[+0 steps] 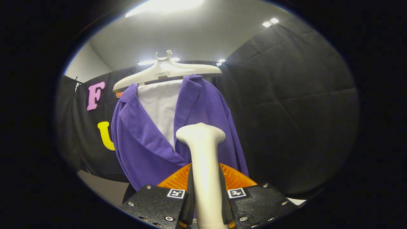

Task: Iron the clothes twice with a garment steamer, once on the left side and once on the right side.

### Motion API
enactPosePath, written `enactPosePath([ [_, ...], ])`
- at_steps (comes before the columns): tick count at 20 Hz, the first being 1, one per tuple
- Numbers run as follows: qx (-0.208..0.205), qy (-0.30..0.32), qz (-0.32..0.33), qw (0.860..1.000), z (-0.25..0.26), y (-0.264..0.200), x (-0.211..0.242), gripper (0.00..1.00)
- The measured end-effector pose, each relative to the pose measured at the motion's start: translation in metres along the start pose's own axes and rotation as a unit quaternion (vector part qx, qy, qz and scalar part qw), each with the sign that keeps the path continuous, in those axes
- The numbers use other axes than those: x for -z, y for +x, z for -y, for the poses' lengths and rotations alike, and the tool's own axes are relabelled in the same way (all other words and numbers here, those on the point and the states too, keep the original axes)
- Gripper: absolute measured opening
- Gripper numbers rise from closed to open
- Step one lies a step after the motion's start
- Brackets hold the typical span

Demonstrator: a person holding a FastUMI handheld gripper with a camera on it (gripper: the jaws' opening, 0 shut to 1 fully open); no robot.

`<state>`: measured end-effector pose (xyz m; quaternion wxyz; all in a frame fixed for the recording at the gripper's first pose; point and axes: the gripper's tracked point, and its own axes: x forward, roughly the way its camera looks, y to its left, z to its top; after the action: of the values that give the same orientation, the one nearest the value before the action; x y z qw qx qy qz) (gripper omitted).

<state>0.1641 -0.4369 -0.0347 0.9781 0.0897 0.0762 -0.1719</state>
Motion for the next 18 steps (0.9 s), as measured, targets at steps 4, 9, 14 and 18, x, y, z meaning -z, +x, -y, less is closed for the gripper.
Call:
enactPosePath([
  [4,0.007,-0.014,-0.037,0.999,0.016,-0.002,0.035,0.34],
  [9,0.01,-0.019,-0.069,0.997,0.035,-0.008,0.066,0.34],
  [14,0.02,-0.036,-0.111,0.993,0.06,-0.011,0.106,0.34],
  [18,0.016,-0.024,-0.136,0.99,0.059,-0.007,0.13,0.34],
])
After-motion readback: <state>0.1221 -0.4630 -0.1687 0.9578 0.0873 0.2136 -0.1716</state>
